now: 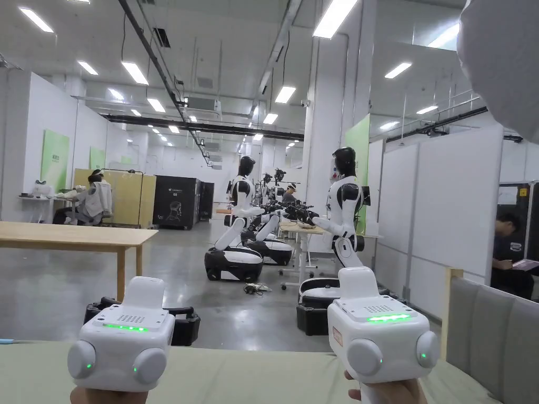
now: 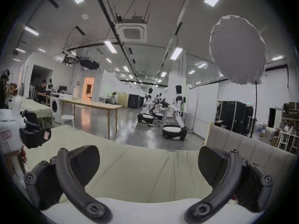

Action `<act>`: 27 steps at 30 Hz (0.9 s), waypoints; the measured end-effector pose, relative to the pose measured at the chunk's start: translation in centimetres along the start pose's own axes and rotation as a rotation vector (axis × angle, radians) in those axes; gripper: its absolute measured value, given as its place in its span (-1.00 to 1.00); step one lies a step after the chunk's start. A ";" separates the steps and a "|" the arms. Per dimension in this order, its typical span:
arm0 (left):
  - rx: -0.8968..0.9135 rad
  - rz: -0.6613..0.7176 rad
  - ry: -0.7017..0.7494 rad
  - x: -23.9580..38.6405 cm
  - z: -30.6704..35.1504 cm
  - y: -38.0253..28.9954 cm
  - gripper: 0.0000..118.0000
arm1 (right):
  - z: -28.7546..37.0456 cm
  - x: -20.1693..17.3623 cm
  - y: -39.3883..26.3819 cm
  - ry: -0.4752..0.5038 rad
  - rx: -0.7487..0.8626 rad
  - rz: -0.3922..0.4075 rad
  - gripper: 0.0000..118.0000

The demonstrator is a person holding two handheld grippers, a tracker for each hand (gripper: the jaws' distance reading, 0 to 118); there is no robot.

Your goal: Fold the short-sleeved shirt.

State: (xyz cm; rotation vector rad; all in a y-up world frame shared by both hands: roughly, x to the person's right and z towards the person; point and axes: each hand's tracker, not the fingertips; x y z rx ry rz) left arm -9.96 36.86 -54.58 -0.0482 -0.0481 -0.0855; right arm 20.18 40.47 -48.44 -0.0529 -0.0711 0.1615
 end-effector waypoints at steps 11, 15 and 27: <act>-0.017 -0.009 0.002 -0.4 -0.1 -0.2 1.00 | 1.8 -0.3 0.3 -0.006 0.071 -0.070 1.00; -0.011 -0.031 0.013 -0.6 -0.1 -0.1 1.00 | 2.1 -0.1 0.8 -0.049 0.104 -0.114 1.00; -0.023 0.000 0.018 -1.1 -0.1 -0.4 1.00 | 2.3 -1.3 0.6 -0.094 0.104 -0.046 1.00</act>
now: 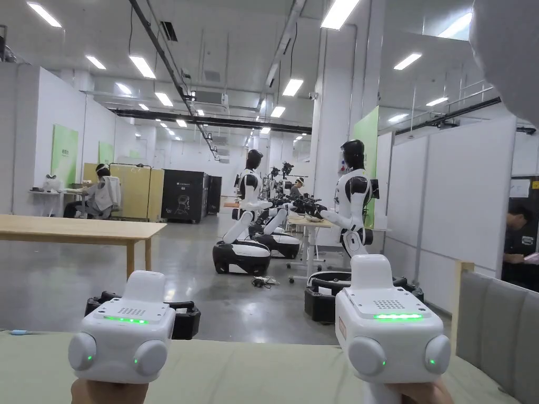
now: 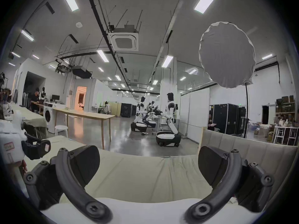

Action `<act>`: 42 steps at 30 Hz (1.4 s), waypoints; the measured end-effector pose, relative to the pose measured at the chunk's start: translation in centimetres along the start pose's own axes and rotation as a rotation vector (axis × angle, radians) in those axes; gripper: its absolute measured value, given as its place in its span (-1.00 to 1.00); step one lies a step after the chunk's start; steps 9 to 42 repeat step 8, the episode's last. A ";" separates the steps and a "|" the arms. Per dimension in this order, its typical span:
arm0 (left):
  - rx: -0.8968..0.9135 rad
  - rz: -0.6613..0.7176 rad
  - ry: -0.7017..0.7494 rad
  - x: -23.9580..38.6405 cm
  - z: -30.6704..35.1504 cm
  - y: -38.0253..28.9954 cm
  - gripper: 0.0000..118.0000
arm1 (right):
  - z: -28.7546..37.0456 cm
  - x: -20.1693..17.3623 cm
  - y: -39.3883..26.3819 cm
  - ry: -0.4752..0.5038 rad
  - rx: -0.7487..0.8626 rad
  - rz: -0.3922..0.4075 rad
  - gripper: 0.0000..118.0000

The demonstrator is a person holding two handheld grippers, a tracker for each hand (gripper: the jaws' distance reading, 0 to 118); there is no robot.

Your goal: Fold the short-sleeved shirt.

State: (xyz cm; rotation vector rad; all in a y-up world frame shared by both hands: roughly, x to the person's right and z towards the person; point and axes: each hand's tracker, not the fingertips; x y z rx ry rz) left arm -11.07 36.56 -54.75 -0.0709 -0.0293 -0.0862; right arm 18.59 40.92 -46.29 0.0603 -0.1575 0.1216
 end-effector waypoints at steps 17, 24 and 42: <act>-0.007 -0.006 -0.002 0.0 -0.3 -0.3 1.00 | -0.5 0.2 -0.2 0.019 -0.115 -0.085 1.00; -0.007 -0.006 -0.002 0.0 -0.3 -0.3 1.00 | -0.5 0.2 -0.2 0.019 -0.115 -0.085 1.00; -0.007 -0.006 -0.002 0.0 -0.3 -0.3 1.00 | -0.5 0.2 -0.2 0.019 -0.115 -0.085 1.00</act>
